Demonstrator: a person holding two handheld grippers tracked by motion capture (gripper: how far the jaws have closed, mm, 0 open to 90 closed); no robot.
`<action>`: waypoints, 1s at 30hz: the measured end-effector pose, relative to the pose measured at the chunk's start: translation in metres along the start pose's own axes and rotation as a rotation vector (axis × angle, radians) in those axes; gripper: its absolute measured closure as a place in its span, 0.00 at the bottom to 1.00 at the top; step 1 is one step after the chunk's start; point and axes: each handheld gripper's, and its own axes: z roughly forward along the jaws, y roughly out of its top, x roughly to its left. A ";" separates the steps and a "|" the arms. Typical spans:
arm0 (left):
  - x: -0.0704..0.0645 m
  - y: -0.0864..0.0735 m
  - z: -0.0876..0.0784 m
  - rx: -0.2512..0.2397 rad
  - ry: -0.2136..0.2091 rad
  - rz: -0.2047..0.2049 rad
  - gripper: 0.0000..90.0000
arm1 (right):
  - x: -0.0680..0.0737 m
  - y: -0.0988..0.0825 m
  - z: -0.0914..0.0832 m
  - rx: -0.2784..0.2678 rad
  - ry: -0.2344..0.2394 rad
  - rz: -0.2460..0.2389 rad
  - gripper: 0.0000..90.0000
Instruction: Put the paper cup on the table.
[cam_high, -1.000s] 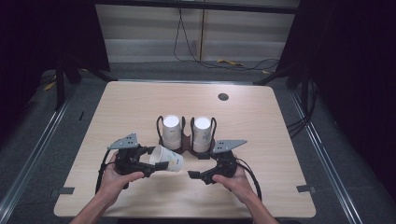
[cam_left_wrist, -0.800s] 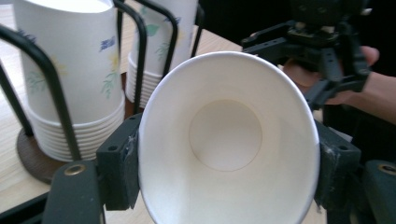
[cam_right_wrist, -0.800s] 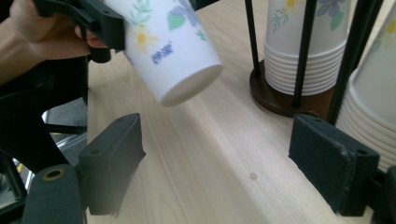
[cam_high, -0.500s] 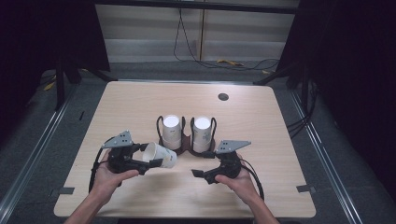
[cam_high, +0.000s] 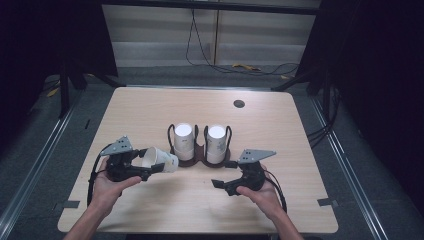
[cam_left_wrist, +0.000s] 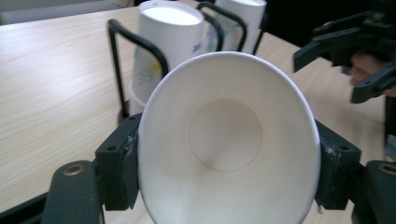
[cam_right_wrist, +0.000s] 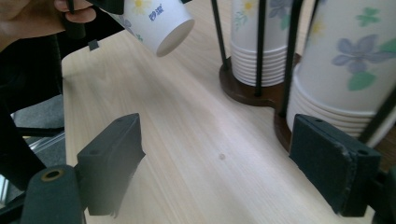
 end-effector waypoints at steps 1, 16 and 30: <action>0.001 0.000 -0.001 0.000 0.011 0.002 0.28 | -0.001 -0.001 -0.002 -0.001 -0.007 0.002 0.19; 0.022 0.006 -0.015 0.040 0.084 -0.002 0.28 | -0.007 -0.012 -0.007 0.020 -0.031 0.019 0.19; 0.047 0.009 -0.001 0.087 0.174 -0.034 0.28 | -0.008 -0.013 -0.004 0.032 -0.031 0.016 0.19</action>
